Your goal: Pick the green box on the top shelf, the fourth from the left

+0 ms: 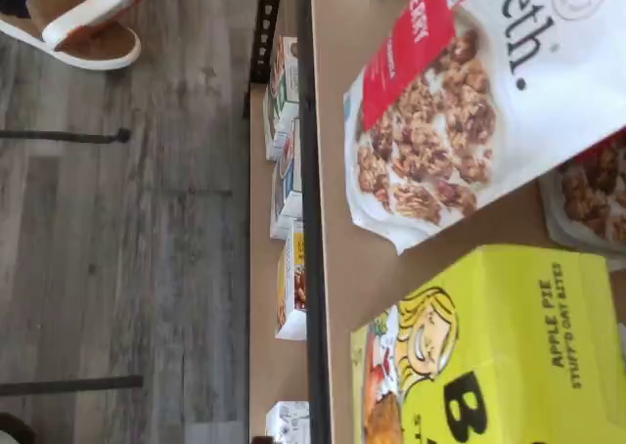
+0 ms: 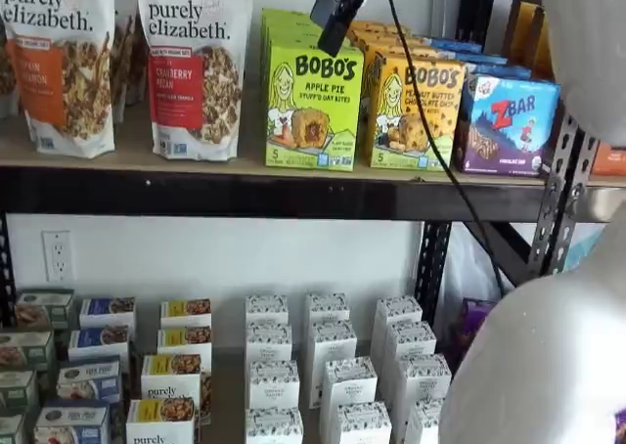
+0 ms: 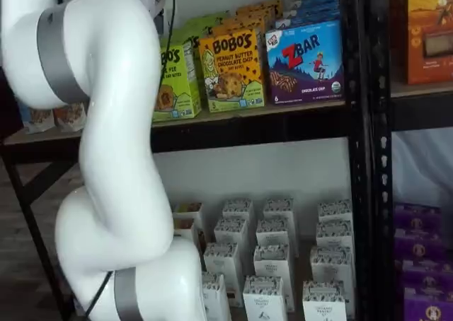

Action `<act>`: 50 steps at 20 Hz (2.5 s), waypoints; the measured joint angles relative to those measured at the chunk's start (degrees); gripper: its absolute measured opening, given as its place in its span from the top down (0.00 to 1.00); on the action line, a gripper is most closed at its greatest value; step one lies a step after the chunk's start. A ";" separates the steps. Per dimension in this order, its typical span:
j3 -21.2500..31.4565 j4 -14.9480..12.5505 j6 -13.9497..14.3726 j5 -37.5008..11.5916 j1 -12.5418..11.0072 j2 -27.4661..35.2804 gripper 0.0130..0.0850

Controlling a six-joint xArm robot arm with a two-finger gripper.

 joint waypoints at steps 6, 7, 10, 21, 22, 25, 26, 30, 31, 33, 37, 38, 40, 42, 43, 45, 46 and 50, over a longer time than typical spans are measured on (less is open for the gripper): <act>-2.19 -0.78 -0.84 0.00 -0.53 2.80 0.00; -2.33 -0.97 -0.94 -0.19 -0.55 3.09 0.00; -2.90 -1.50 -1.23 -0.29 -0.64 4.06 0.00; -2.14 -5.03 -1.19 -0.95 0.50 5.46 0.00; -1.91 -5.35 -1.14 -1.05 0.65 5.46 0.00; -1.44 -6.03 -0.98 -1.20 1.00 5.44 0.00; -1.48 -6.35 -0.91 -0.95 1.12 5.55 0.00; -1.77 -8.59 -0.47 0.23 1.89 6.04 0.00; -1.64 -9.11 -0.38 0.39 2.06 6.06 0.00; -1.40 -9.67 -0.28 0.47 2.25 6.04 0.00; -0.87 -10.18 -0.09 0.32 2.56 5.92 0.00; -0.71 -10.31 0.01 0.18 2.69 5.89 0.00; -0.10 -10.78 0.29 -0.57 3.06 5.62 0.00; 0.29 -11.23 0.58 -1.04 3.42 5.50 0.00; 0.40 -11.39 0.71 -1.12 3.58 5.49 0.00; 0.61 -11.49 0.92 -1.24 3.82 5.47 0.00; 0.72 -11.49 1.02 -1.31 3.94 5.45 0.00; 0.87 -11.01 1.25 -1.29 4.15 5.46 0.06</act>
